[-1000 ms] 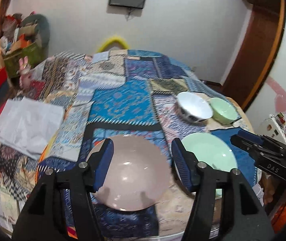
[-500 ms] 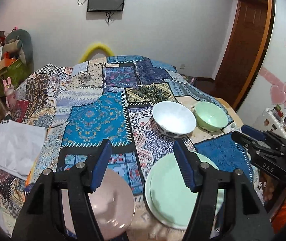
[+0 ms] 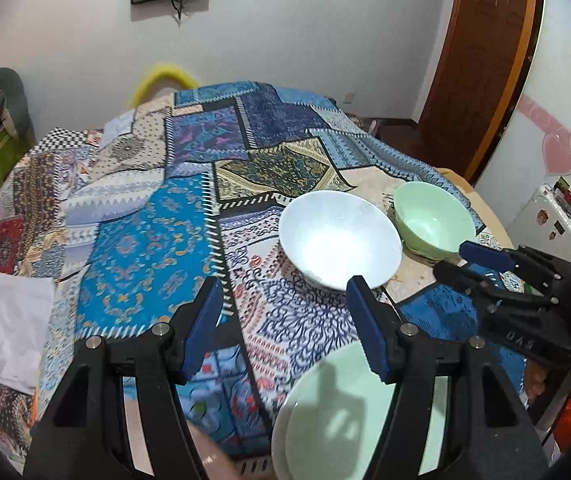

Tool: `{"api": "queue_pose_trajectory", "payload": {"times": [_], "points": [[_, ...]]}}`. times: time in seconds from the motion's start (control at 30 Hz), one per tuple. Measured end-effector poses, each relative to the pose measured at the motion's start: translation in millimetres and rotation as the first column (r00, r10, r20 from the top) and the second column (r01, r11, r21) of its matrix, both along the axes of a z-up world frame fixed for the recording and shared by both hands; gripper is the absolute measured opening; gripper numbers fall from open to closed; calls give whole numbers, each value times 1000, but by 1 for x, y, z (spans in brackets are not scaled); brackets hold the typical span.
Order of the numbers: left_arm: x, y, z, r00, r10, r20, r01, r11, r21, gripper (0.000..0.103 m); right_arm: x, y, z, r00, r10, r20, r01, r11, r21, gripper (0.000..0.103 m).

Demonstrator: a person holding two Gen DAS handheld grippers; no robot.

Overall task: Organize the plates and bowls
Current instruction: 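Reach both tools to the spotted white bowl and close on its rim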

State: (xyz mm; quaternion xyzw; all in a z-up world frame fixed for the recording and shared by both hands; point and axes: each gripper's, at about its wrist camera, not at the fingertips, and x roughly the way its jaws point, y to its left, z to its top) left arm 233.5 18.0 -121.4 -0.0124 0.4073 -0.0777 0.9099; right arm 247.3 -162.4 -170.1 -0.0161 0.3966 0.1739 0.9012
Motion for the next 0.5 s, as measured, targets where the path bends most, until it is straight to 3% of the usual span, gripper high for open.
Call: {"api": "queue_pose_trajectory", "payload": {"times": [0.27, 0.5], "points": [[43, -18, -28, 999, -38, -32, 40, 996, 85, 64, 41, -8, -29, 991, -16, -136, 28, 995, 91, 45], [78, -17, -49, 995, -40, -93, 47, 995, 82, 63, 64, -6, -47, 979, -42, -198, 70, 987, 142, 42]]}}
